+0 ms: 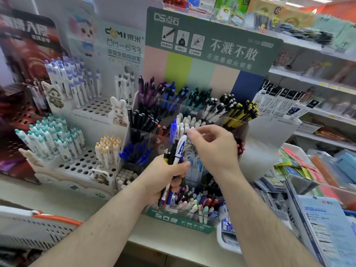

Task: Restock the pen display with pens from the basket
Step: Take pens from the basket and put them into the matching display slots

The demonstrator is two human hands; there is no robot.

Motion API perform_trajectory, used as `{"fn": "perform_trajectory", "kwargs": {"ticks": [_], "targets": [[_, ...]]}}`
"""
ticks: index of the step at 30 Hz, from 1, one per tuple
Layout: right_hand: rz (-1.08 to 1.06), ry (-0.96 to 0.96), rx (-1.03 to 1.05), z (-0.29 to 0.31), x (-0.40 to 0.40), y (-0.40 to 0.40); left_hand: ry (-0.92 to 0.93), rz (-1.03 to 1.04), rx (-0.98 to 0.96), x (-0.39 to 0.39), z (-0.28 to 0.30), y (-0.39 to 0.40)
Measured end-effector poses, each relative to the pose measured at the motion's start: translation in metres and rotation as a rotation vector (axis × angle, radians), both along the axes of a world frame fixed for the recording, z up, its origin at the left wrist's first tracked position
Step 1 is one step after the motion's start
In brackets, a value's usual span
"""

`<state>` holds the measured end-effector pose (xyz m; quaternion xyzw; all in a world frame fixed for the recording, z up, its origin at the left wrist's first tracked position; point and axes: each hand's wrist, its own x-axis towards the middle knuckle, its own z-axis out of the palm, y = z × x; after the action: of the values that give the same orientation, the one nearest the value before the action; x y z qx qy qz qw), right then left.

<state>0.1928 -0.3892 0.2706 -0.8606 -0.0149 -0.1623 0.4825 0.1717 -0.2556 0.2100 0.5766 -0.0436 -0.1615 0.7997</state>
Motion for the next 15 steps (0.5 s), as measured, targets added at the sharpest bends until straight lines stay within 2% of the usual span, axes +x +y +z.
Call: {"fn": "perform_trajectory", "kwargs": {"ticks": [3, 7, 12, 15], "targets": [[0.073, 0.066, -0.020, -0.005, -0.007, 0.014, -0.021, -0.001, 0.050, -0.001, 0.000, -0.002], [-0.015, 0.062, 0.060, -0.006, -0.006, 0.009, 0.001, -0.056, 0.038, -0.002, -0.002, 0.003], [-0.216, 0.020, 0.481, 0.003, -0.008, -0.014, 0.088, -0.016, -0.144, 0.001, -0.009, 0.017], [-0.311, 0.029, 0.685, -0.002, -0.008, -0.026, 0.062, 0.013, -0.173, 0.004, -0.012, 0.023]]}}
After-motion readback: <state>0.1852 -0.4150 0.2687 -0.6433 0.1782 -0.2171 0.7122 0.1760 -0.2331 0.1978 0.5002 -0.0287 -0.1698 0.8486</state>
